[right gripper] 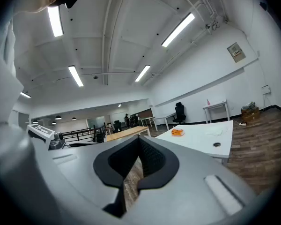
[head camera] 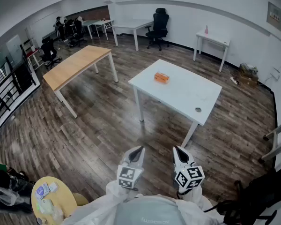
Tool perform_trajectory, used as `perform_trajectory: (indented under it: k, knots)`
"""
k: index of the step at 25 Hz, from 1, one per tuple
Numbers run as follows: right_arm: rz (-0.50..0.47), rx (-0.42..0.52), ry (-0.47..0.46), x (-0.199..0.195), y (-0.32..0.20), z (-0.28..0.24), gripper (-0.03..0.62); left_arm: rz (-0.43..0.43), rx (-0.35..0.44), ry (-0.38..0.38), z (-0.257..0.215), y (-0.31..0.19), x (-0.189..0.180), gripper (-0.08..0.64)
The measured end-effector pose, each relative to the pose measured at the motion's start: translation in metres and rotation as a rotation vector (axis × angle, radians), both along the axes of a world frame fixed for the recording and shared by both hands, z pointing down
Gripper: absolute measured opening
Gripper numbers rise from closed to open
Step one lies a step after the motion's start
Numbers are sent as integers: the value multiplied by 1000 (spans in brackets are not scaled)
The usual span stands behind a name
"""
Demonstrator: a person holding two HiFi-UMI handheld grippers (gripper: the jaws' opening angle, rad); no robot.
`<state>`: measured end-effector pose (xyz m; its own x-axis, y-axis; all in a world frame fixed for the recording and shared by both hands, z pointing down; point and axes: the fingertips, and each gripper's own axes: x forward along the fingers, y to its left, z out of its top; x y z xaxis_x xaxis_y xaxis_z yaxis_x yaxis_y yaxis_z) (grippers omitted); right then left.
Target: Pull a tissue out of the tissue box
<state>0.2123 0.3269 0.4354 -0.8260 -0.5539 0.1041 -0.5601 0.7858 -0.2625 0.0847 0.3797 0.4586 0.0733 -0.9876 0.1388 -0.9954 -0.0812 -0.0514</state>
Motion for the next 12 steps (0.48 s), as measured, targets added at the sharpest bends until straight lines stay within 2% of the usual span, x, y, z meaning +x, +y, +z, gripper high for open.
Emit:
perform_trajectory:
  k: [12]
  knots:
    - [-6, 14, -23, 6, -9, -7, 0, -7, 1, 0, -1, -10, 6, 0]
